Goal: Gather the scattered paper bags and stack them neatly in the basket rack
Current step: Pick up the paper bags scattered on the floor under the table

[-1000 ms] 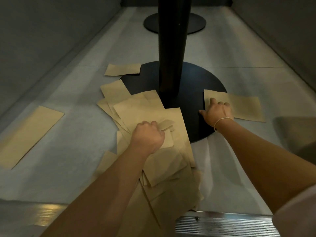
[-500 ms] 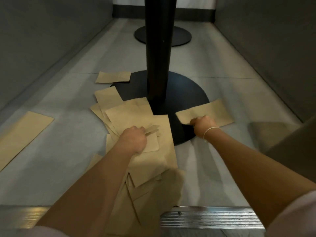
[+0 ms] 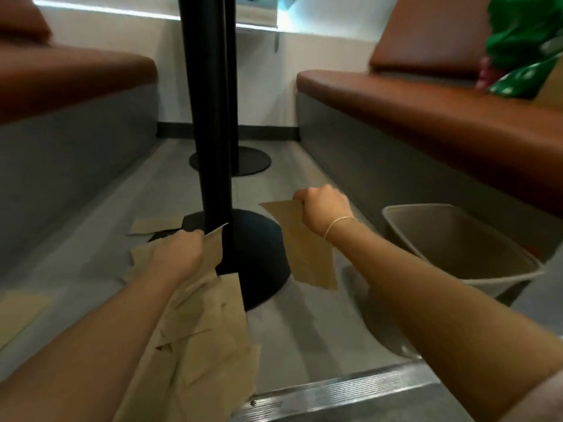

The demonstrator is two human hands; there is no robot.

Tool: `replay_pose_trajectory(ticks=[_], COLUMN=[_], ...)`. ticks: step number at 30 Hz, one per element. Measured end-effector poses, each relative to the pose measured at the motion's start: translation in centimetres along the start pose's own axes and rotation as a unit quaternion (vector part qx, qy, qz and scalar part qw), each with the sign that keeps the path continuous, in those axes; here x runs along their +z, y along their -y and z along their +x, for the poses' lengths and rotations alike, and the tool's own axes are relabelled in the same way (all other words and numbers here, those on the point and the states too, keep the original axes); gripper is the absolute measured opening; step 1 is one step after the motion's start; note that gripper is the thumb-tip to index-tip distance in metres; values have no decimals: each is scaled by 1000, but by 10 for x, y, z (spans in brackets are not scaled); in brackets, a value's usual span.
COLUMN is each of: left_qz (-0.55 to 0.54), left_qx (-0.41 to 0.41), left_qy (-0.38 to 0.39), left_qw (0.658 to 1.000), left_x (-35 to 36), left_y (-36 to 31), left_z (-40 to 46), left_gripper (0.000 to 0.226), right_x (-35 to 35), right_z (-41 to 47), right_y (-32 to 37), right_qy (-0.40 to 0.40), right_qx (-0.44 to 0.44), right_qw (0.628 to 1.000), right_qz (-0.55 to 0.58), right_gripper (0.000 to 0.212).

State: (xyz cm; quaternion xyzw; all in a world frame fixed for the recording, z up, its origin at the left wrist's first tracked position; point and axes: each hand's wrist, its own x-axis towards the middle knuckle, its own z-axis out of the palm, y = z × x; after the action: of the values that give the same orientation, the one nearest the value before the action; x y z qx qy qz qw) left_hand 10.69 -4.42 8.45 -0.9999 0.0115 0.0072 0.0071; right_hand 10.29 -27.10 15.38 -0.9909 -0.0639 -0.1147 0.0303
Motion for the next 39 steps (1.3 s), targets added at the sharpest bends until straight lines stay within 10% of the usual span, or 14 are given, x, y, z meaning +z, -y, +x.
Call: replay_pose_trajectory(ticks=[12, 20, 26, 30, 39], left_qz=[-120, -241, -339, -371, -360], left_qx=[75, 107, 152, 177, 128], left_qy=[-150, -180, -187, -199, -196], left_qw=[978, 948, 909, 890, 903], left_x=[-105, -126, -128, -130, -108], left_y=[-93, -125, -139, -153, -124], left_z=[-33, -44, -47, -49, -37], left_gripper=[31, 27, 17, 13, 44], right_x=[-166, -132, -121, -129, -162], right_z=[-45, -67, -70, -61, -63], right_y=[-89, -120, -94, -68, -81], right_qy=[-225, -89, 56, 29, -145], right_qx=[191, 321, 75, -29, 144], right_qw=[955, 942, 988, 994, 977], right_qz=[-39, 33, 121, 103, -64], right_gripper=[31, 30, 81, 55, 37])
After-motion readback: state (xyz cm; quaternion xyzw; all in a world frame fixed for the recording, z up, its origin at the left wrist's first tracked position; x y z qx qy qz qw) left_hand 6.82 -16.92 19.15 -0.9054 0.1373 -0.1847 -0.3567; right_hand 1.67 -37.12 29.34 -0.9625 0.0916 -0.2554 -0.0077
